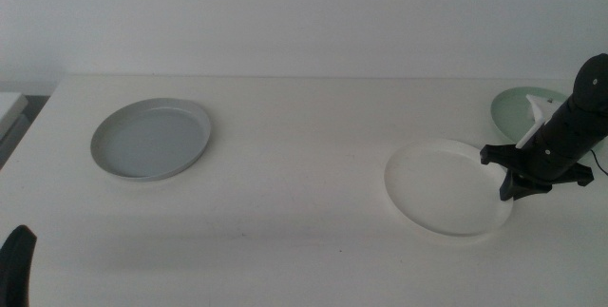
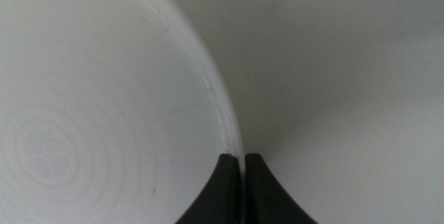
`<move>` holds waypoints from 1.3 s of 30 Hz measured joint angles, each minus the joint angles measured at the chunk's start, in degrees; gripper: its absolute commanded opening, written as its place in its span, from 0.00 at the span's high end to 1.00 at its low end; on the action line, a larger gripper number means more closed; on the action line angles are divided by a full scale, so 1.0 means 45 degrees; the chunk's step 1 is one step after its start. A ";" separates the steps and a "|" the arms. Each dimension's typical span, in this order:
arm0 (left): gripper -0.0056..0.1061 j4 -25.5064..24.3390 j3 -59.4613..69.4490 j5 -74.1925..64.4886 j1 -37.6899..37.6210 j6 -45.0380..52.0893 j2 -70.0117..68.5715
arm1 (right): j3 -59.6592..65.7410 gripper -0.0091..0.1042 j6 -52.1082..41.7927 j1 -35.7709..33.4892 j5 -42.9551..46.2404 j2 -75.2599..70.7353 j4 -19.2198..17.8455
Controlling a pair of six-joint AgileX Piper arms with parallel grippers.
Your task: Stack the three bowls on top of each other.
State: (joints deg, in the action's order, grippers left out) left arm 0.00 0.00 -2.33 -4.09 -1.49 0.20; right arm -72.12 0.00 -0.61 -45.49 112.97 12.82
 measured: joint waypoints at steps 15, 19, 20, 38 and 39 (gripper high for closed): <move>0.11 0.0000 0.0000 0.0000 0.0000 0.0000 0.0000 | -0.2955 0.94 0.1115 -0.2918 -0.1157 -0.1625 -0.0059; 0.11 0.0000 0.0000 0.0000 0.0000 0.0000 0.0000 | -0.3096 0.94 0.1274 -0.3771 -0.1244 -0.1017 0.0041; 0.11 0.0000 0.0000 0.0000 0.0000 0.0000 0.0000 | -0.3096 0.94 0.1297 -0.3907 -0.1272 -0.0795 0.0074; 0.11 0.0000 0.0000 0.0000 0.0000 0.0000 0.0000 | -0.3096 0.80 0.1487 -0.4303 -0.1314 0.1486 0.0401; 0.11 0.0000 0.0000 0.0000 0.0000 0.0000 0.0000 | -0.3096 0.74 0.1487 -0.4303 -0.1314 0.1486 0.0401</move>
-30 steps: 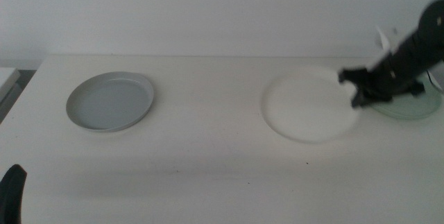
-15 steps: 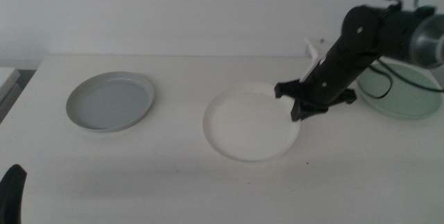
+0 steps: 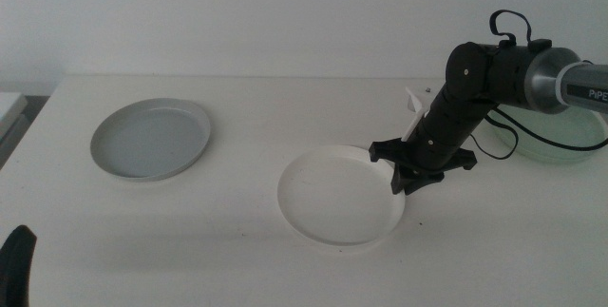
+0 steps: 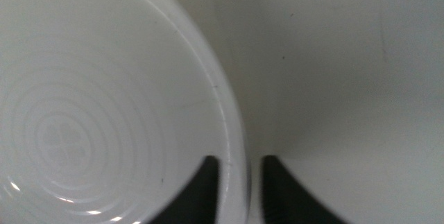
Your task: Stack the three bowls on top of each other.
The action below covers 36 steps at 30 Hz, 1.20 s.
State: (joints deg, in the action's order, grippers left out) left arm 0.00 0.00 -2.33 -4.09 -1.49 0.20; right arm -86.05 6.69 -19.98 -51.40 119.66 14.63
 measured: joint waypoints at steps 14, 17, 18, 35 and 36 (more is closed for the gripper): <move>0.11 0.0000 0.0000 0.0000 0.0000 0.0000 0.0000 | -0.1778 0.31 -0.0624 0.1678 -0.0401 -0.1652 -0.1301; 0.11 0.0000 0.0000 0.0000 0.0000 0.0000 0.0000 | -0.3709 0.32 -0.0624 0.3830 -0.0706 -0.1706 -0.2256; 0.11 0.0000 0.0000 0.0000 0.0000 0.0000 0.0000 | -0.4032 0.32 -0.0624 0.4266 -0.0755 -0.1637 -0.2437; 0.11 0.0000 0.0000 0.0000 0.0000 0.0000 0.0000 | -0.6796 0.33 -0.0719 0.8396 -0.0928 0.2839 -0.2785; 0.11 0.0000 0.0000 0.0000 0.0000 0.0000 0.0000 | -0.6823 0.34 -0.0719 0.8430 -0.0897 0.3055 -0.2737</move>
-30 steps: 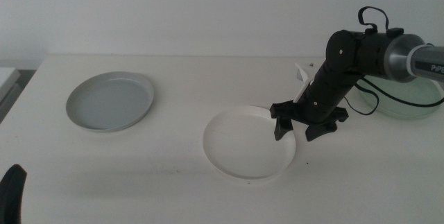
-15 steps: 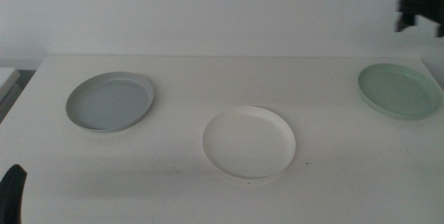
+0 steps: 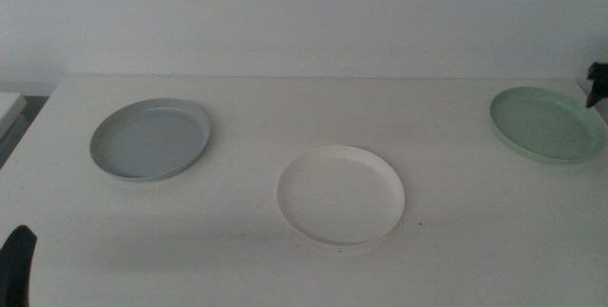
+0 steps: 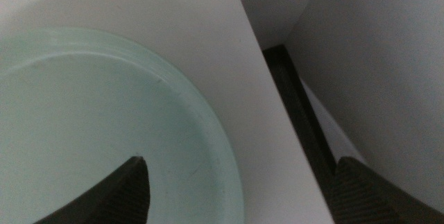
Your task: Stack the three bowls on top of each other.
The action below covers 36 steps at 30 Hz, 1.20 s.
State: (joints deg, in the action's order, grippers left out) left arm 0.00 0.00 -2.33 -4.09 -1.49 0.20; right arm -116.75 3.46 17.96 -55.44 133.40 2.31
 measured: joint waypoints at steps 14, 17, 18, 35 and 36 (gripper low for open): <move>0.11 0.0000 0.0000 0.0000 0.0000 0.0000 0.0000 | -0.0021 0.64 -0.0027 0.0000 0.0190 0.1256 0.0481; 0.11 0.0000 0.0000 0.0000 0.0000 0.0000 0.0000 | -0.0021 0.78 -0.0027 0.0000 0.0190 0.1262 0.0505; 0.11 0.0000 0.0000 0.0000 0.0000 0.0000 0.0000 | -0.0021 0.82 -0.0027 0.0000 0.0190 0.1262 0.0505; 0.11 0.0000 0.0000 0.0000 0.0000 0.0000 0.0000 | 0.4232 0.94 -0.2120 -0.0571 0.1321 -0.3556 0.2804; 0.11 0.0000 0.0000 0.0000 0.0000 0.0000 0.0000 | 0.5088 0.94 -0.2175 -0.0842 0.1799 -0.4166 0.2946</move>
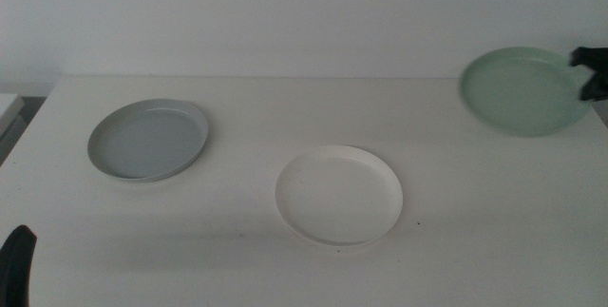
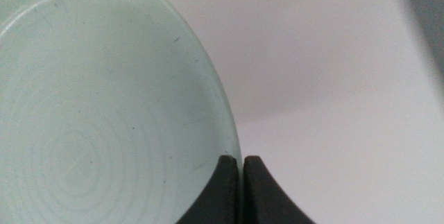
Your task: Stack the three bowls on top of each other.
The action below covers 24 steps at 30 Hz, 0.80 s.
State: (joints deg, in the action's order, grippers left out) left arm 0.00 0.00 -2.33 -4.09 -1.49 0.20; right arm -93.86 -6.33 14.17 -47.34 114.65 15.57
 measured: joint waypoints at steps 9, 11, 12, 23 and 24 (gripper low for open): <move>0.11 0.0000 0.0000 0.0000 0.0000 0.0000 0.0000 | 0.4246 0.94 0.0425 -0.4694 0.1689 -0.3527 0.0418; 0.11 0.0000 0.0000 0.0000 0.0000 0.0000 0.0000 | 0.4342 0.94 0.0730 -0.5672 0.1731 -0.3479 0.0391; 0.11 0.0000 0.0000 0.0000 0.0000 0.0000 0.0000 | 0.4390 0.94 0.0848 -0.6004 0.1801 -0.3452 0.0389; 0.11 0.0000 0.0000 0.0000 0.0000 0.0000 0.0000 | 0.4443 0.94 0.1652 -0.7474 0.2356 -0.1932 0.0369; 0.11 0.0000 0.0000 0.0000 0.0000 0.0000 0.0000 | 0.4443 0.94 0.1679 -0.7540 0.2356 -0.1791 0.0369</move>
State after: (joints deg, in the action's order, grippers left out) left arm 0.00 0.00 -2.33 -4.09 -1.49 0.20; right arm -73.86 1.22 -19.76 -36.74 106.59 17.23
